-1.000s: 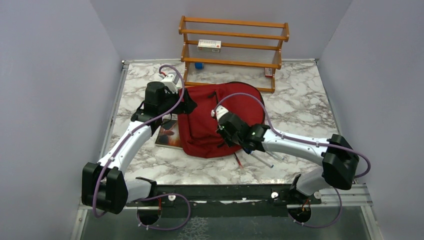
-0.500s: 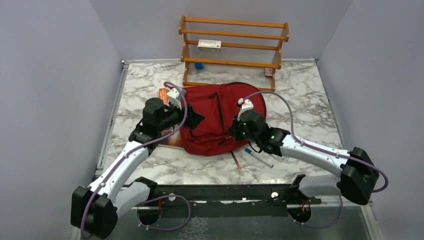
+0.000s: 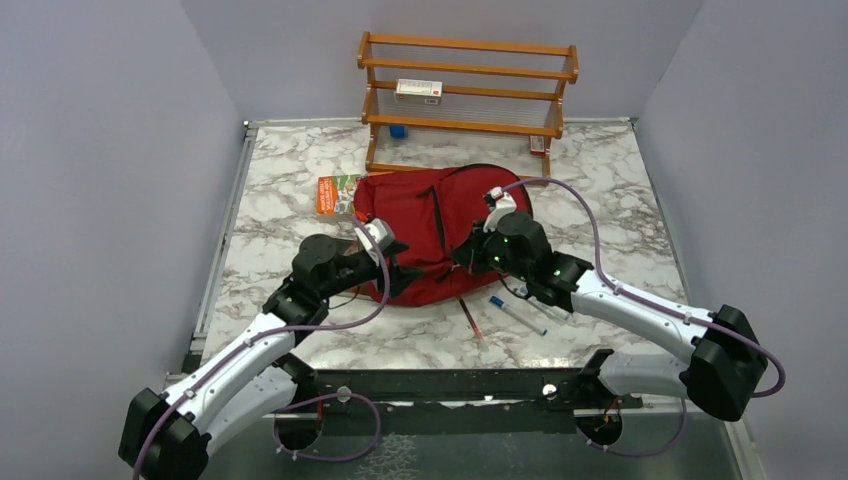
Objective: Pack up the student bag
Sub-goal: Unzip the student bag at the center of the board.
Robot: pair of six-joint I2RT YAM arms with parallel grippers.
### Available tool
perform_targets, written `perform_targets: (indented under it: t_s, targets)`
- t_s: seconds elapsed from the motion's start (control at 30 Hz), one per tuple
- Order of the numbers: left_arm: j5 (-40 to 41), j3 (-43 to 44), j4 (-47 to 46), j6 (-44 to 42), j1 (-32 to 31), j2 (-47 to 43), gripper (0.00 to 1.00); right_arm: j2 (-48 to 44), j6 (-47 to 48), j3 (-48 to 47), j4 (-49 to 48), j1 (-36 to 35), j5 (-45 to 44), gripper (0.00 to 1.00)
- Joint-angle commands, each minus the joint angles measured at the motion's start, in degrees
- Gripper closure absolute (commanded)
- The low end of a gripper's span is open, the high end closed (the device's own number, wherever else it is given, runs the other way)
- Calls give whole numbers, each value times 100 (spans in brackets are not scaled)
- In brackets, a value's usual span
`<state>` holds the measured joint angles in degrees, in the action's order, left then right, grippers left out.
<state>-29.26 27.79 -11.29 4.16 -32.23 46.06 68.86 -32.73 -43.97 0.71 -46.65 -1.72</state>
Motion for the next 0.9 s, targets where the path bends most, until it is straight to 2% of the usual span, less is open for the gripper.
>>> perform_targets:
  t_s: [0.0,0.23,0.53,0.87]
  targets:
    - [231,114,-321,-807,-379,367,34,-190,-205,-180,-432,25,355,100]
    - [1006,419,-355,-1292,-1075,1171,35,-429,-339,-37,-495,25,468,100]
    - [1980,534,-760,-1321,-1716,1801,36,-669,-418,167,-511,25,465,99]
    - [2874,431,-1257,-1608,-2142,2191,36,-689,-445,185,-469,25,583,99]
